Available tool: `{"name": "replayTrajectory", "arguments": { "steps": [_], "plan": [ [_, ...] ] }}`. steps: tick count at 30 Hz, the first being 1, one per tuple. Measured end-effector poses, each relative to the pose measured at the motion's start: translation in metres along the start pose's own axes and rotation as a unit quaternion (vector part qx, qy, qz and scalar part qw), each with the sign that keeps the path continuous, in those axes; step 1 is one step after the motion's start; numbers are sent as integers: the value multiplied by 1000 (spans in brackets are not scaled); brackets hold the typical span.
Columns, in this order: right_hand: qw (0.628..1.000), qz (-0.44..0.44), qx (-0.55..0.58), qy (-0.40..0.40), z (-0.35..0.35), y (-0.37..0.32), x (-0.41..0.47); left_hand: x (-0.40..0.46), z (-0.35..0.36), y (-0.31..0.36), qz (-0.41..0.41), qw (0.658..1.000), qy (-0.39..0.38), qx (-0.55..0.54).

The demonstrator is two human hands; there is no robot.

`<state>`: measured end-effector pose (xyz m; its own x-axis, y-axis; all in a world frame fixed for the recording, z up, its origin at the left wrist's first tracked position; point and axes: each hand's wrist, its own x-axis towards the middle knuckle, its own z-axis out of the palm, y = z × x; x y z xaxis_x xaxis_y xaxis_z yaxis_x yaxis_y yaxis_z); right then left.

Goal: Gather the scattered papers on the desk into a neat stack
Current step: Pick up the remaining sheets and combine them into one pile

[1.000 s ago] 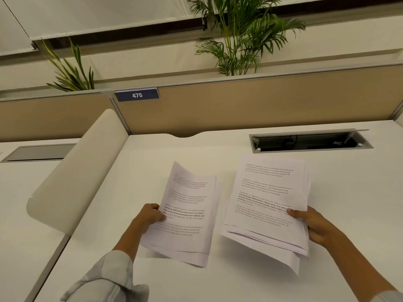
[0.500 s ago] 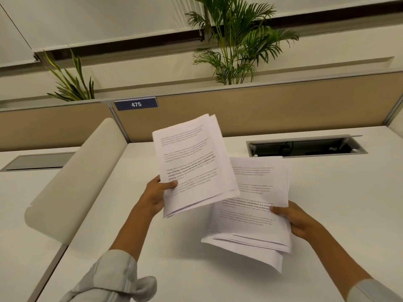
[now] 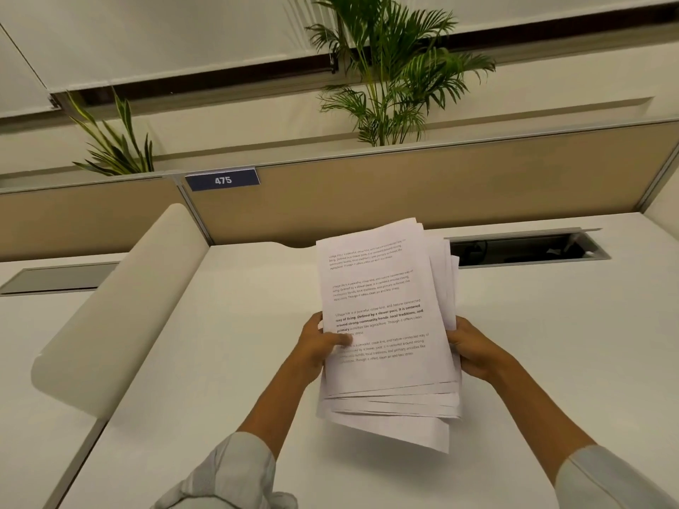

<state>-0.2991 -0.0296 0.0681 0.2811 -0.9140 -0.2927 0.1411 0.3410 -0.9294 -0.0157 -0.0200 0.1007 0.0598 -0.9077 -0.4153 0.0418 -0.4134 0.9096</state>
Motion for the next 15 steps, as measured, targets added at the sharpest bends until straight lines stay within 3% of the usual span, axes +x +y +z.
{"name": "replayTrajectory", "arguments": {
  "steps": [7, 12, 15],
  "plan": [
    [998, -20, 59, 15, 13, -21, 6, 1, -1, 10, 77, 997, 19, 16],
    [983, -166, -59, 51, 31, -46, 6, -9, 3, 36, 192, 981, 31, 22],
    [971, -208, -87, 73, 39, -51, 7, -17, 4, 53, 256, 965, 41, 47]
  ]
}}
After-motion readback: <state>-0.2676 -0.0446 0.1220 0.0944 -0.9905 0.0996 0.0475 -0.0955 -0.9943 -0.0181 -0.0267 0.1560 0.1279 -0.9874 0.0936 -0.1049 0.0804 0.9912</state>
